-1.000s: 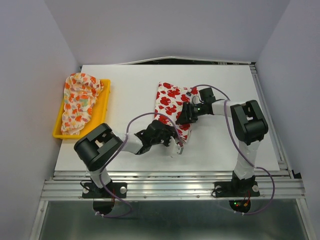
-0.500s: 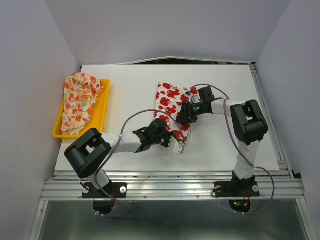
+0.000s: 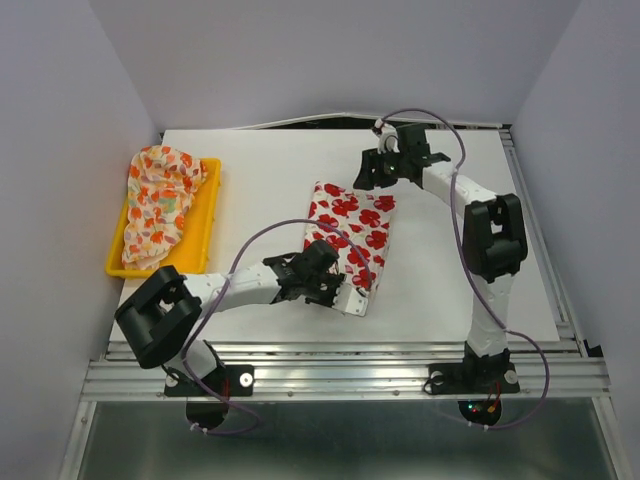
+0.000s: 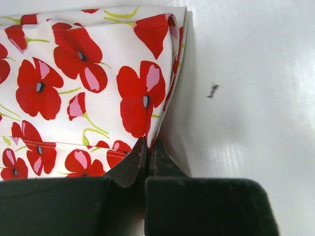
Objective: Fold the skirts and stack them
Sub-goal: Fold the skirt
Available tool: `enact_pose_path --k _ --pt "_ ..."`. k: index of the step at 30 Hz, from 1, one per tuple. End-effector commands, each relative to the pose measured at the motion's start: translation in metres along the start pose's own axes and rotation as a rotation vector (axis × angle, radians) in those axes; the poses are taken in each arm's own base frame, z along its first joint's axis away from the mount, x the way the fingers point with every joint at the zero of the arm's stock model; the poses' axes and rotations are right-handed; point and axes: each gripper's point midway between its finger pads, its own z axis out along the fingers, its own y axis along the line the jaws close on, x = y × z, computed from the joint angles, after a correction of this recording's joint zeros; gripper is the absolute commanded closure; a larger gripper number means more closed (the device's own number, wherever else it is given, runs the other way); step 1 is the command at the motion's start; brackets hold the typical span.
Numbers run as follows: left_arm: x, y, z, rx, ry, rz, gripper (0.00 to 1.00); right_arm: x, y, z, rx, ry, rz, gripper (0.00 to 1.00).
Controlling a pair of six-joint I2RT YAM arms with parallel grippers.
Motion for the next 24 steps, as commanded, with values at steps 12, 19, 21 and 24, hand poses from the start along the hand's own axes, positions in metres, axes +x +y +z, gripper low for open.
enact_pose_path --k 12,19,21,24 --pt "-0.069 -0.008 -0.064 0.101 -0.105 -0.179 1.00 0.067 -0.035 0.047 -0.071 0.154 -0.306 0.52" --pt "-0.088 0.018 -0.080 0.070 -0.104 -0.212 1.00 0.125 0.002 0.031 -0.244 0.251 -0.327 0.67" --pt "-0.095 0.032 -0.084 0.055 -0.109 -0.216 1.00 0.130 0.014 0.027 -0.282 0.259 -0.331 0.72" --pt "-0.098 0.053 -0.091 0.021 -0.112 -0.223 1.00 0.140 0.029 0.023 -0.330 0.272 -0.333 0.73"
